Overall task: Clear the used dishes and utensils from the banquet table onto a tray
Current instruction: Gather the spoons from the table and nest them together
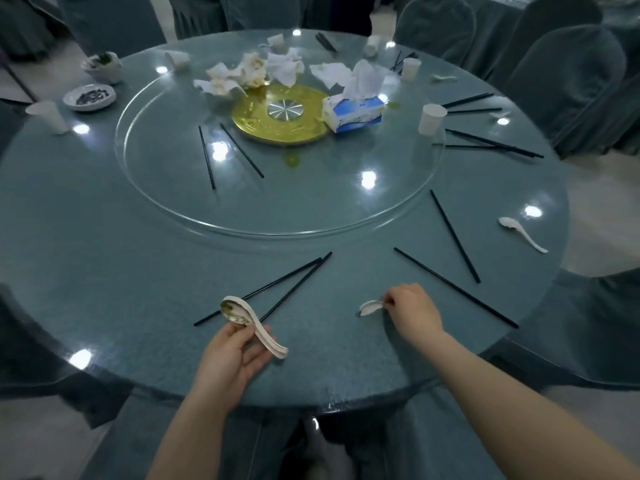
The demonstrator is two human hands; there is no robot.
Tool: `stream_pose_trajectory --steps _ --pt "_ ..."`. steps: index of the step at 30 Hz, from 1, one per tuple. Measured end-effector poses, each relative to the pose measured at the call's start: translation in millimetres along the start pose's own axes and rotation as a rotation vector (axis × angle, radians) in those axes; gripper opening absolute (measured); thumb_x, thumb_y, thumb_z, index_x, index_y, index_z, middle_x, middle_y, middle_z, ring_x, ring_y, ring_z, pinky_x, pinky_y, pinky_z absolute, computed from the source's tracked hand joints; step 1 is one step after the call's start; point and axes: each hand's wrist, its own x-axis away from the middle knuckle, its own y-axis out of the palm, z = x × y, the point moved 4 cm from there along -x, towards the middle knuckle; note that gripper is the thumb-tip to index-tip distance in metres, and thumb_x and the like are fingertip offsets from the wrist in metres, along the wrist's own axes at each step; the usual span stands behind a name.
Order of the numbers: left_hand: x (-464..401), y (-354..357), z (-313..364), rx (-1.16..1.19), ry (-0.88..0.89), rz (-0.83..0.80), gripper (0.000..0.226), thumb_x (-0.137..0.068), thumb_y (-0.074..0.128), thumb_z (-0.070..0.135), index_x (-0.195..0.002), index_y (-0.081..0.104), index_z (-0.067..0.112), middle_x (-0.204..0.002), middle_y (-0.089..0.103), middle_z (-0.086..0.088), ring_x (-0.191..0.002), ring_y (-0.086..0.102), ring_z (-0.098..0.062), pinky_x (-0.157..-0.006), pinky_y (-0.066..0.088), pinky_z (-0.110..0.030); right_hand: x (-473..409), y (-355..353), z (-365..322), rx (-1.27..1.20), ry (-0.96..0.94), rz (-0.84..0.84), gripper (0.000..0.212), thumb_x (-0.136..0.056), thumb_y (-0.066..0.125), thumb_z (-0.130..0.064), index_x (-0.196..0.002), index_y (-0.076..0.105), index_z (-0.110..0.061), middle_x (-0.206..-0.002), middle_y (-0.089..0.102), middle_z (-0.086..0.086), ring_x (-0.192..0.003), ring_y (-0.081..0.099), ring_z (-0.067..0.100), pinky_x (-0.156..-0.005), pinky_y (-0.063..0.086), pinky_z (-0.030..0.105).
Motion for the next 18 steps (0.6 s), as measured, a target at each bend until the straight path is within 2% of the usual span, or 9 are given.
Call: stream_pose_trajectory --steps 3,6,9,12,15,18 --pt "19.9 13.5 -10.5 -0.022 0.010 -0.040 0.012 -0.096 0.049 0.006 -0.096 0.060 0.011 -0.080 0.073 -0.009 -0.068 0.072 -0.018 -0.062 0.055 -0.033 36.7 -12.3 11.3 -0.121 0.113 0.005 0.012 -0.092 0.056 -0.027 -0.092 0.066 -0.020 -0.094 0.066 0.001 -0.091 0.057 0.022 -0.073 0.050 0.035" --pt "50.9 34.3 -23.7 -0.061 0.044 -0.108 0.012 -0.095 0.050 0.004 -0.094 0.061 0.009 -0.080 0.073 -0.009 -0.065 0.071 -0.014 -0.065 0.052 -0.032 80.1 -32.8 17.3 -0.304 0.166 0.059 0.009 -0.090 0.059 -0.026 -0.092 0.067 -0.022 -0.087 0.066 -0.004 -0.085 0.060 0.018 -0.070 0.047 0.029" --pt "93.1 56.6 -40.5 -0.090 0.068 -0.194 0.011 -0.094 0.050 0.004 -0.094 0.061 0.008 -0.077 0.074 -0.006 -0.066 0.072 -0.014 -0.061 0.054 -0.027 131.9 -60.1 23.2 -0.413 0.141 0.164 0.005 -0.086 0.063 -0.023 -0.086 0.068 -0.022 -0.078 0.065 -0.009 -0.078 0.060 0.013 -0.065 0.040 0.023" --pt "139.3 79.0 -58.8 -0.100 0.098 -0.285 0.011 -0.093 0.052 0.002 -0.098 0.062 0.005 -0.078 0.075 -0.009 -0.069 0.072 -0.015 -0.055 0.056 -0.024 189.2 -86.9 34.4 -0.522 0.143 0.251 0.004 -0.083 0.067 -0.022 -0.084 0.068 -0.025 -0.072 0.062 -0.017 -0.069 0.058 0.002 -0.059 0.038 0.013" --pt "186.3 104.9 -77.1 -0.154 0.113 -0.391 0.010 -0.092 0.054 0.002 -0.098 0.062 0.004 -0.080 0.074 -0.010 -0.070 0.072 -0.016 -0.056 0.056 -0.024 245.6 -109.6 39.3 -0.571 0.112 0.313 0.007 -0.082 0.069 -0.024 -0.088 0.071 -0.027 -0.072 0.061 -0.021 -0.069 0.057 -0.008 -0.060 0.038 0.006" --pt "233.3 132.3 -93.0 -0.207 0.120 -0.496 0.009 -0.092 0.055 0.002 -0.095 0.063 0.004 -0.081 0.073 -0.011 -0.071 0.069 -0.017 -0.058 0.055 -0.024 295.9 -131.0 38.3 -0.593 0.085 0.356 0.009 -0.080 0.072 -0.024 -0.089 0.074 -0.024 -0.072 0.064 -0.019 -0.071 0.059 -0.006 -0.069 0.044 0.013"
